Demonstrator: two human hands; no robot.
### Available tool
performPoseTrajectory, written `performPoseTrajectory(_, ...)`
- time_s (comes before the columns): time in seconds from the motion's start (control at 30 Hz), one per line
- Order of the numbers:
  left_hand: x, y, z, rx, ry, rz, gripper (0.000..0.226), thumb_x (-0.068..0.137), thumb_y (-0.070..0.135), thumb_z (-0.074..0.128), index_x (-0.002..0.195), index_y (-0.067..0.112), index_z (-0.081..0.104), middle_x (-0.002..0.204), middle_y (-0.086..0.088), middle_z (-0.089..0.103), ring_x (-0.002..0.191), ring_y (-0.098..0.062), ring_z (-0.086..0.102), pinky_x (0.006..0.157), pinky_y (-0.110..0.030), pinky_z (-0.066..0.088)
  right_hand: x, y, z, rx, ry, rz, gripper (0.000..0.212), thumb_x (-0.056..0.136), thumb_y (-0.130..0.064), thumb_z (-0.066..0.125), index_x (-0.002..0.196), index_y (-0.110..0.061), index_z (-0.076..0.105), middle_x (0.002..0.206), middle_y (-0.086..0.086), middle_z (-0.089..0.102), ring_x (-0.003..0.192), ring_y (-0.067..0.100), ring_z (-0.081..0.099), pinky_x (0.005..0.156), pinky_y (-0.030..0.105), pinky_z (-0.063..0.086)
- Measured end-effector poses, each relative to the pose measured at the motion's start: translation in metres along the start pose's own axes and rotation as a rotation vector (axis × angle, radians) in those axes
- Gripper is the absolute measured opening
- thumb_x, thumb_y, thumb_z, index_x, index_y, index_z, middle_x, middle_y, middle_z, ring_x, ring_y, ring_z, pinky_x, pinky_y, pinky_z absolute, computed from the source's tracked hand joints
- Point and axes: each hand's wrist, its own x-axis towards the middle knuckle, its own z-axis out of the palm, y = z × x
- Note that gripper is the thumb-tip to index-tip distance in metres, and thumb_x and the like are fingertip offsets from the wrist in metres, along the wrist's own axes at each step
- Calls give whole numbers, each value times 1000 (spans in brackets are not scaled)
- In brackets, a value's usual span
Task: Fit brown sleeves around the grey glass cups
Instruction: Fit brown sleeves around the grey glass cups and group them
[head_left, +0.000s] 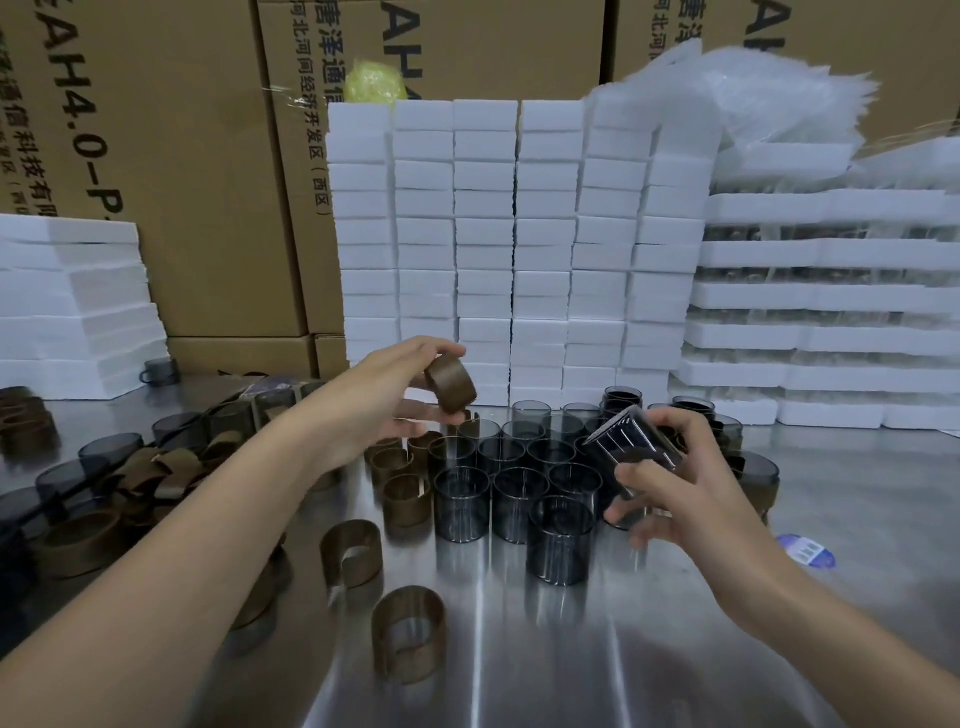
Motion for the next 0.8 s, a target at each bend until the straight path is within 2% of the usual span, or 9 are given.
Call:
performPoseTrajectory(0.07,-3,2,10,-186,-54,-44,34,112,47,55,127,28,78,119,-15,79,104,-35,81,66,-26,58,-2,0,2,7,3,-30,51,79,-24,77,124,-39,59,88,-7,74,72,29,75,58,32,59)
performPoseTrajectory(0.13,-7,1,22,-299,-142,-72,47,102,54,66,132,20,77,116,-15,80,106,-37,79,67,-27,61,-3,-1,3,3,4,-71,52,87,-20,79,126,-47,59,95,-6,73,72,27,74,58,32,59)
performPoseTrajectory(0.2,-10,-2,33,-319,-217,-68,54,94,51,74,136,17,74,118,-13,81,108,-33,79,71,-26,62,-4,-3,4,-20,7,-125,56,99,-13,77,129,-57,59,96,-13,73,72,24,73,58,33,60)
performPoseTrajectory(0.27,-13,-6,47,-318,-253,-73,57,96,52,70,139,15,70,121,-16,80,104,-28,80,73,-25,62,-8,-7,6,-81,18,-181,58,101,-15,74,131,-61,58,101,-18,73,75,18,73,61,33,63)
performPoseTrajectory(0.43,-17,-18,80,-242,-283,-99,51,113,56,44,134,17,71,120,-20,80,85,-15,75,72,-27,50,-16,-13,11,-150,24,-268,59,98,-15,76,135,-55,54,116,-20,70,84,11,71,62,28,62)
performPoseTrajectory(0.53,-19,-24,90,-265,-280,-93,49,112,55,48,128,17,74,118,-21,80,80,-14,71,71,-26,48,-19,-15,12,-175,52,-279,58,94,-20,81,138,-45,52,124,-18,67,102,4,72,77,23,60)
performPoseTrajectory(0.63,-19,-26,91,-264,-284,-88,47,109,56,54,127,18,74,117,-21,80,79,-14,71,70,-26,48,-19,-17,12,-193,104,-292,61,91,-24,83,138,-44,50,139,-5,60,115,-1,69,89,11,53)
performPoseTrajectory(0.73,-21,-28,92,-244,-297,-87,44,108,59,56,122,22,76,118,-20,80,84,-15,72,70,-27,46,-19,-18,11,-251,141,-283,67,88,-38,86,141,-47,46,145,-6,53,120,3,67,98,22,56)
performPoseTrajectory(0.8,-22,-30,95,-253,-292,-91,40,107,60,58,111,28,82,115,-16,81,86,-15,73,70,-27,47,-19,-16,12,-266,116,-276,77,85,-40,91,145,-47,43,145,-11,50,120,-2,64,99,20,55)
